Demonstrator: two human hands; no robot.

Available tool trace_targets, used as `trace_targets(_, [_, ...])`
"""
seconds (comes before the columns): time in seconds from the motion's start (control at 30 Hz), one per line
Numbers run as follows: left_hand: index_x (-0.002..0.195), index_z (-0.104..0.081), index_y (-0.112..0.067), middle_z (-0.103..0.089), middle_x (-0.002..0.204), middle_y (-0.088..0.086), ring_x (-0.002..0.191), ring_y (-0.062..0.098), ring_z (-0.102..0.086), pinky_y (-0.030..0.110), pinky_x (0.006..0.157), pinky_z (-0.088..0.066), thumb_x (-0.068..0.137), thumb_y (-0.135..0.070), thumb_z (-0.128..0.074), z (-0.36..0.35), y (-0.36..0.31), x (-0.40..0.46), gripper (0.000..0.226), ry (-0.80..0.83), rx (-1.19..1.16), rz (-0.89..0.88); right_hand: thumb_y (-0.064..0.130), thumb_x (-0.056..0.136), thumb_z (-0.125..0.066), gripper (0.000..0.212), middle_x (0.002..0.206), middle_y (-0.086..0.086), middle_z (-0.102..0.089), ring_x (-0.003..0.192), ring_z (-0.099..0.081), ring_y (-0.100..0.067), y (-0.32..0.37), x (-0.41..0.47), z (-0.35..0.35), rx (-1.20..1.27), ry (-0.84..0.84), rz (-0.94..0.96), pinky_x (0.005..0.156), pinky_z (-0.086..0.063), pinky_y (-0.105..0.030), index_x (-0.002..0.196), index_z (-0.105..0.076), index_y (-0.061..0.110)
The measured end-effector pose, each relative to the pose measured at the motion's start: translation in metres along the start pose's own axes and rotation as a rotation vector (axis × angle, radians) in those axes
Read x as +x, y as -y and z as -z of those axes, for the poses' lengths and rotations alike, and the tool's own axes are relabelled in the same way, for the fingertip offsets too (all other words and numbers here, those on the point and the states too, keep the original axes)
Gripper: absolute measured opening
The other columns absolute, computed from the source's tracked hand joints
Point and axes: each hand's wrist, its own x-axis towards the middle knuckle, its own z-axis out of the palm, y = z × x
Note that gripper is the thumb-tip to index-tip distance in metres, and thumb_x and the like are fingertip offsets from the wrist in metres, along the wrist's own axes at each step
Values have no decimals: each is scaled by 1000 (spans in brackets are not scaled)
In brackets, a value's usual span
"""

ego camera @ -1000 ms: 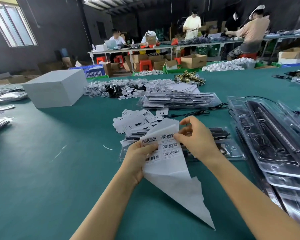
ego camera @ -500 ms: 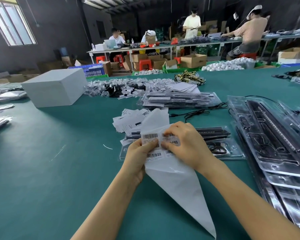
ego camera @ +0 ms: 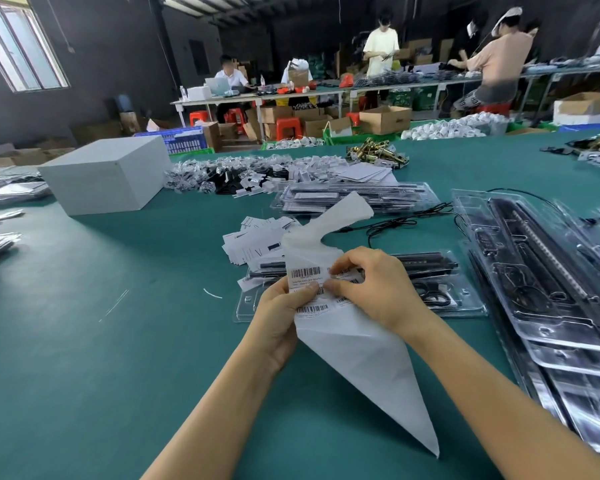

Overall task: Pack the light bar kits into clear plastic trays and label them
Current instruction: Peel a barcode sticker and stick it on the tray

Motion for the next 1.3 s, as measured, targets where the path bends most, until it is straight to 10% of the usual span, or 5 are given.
trace_targets(0.2, [111,-63,5,-71,104,21,85,29,-70,36,74,-59,85,6,-55,-1,2,-1,27,-5,8,23,23,77,-79,13,88,7,-70,80,-60,-2,0,0,2,112,6,-89,68,-40,-2,88,-74,18])
trace_targets(0.5, [106,-64,3,-72,100,19,86,30,-71,37,74,-59,87,10,-54,0,5,-3,23,-95,187,-44,17,89,-65,9,80,1,-67,73,-59,-12,-4,1,0,0,-22,-100,66,-46,-17,84,-68,10])
trace_targets(0.77, [110,-63,1,-72,104,15,96,32,-69,46,88,-55,87,12,-53,2,5,-1,27,-231,319,-97,7,93,-59,5,80,-10,-71,71,-72,-20,-4,9,21,849,-142,-496,57,-56,-24,89,-58,5])
trace_targets(1.07, [86,-55,-18,-51,75,-12,70,8,-46,9,67,-37,91,2,-47,0,18,-2,22,-325,895,-609,-10,72,-70,20,87,-12,-68,81,-68,-19,-2,14,55,1099,-195,-441,69,-55,-23,84,-63,4])
trace_targets(1.3, [111,-69,-6,-52,132,20,120,32,-53,31,101,-44,84,-4,-42,-18,39,-20,38,358,1506,-851,-7,54,-68,38,69,-3,-58,67,-62,-17,13,13,68,1290,-161,-364,65,-54,-22,83,-51,10])
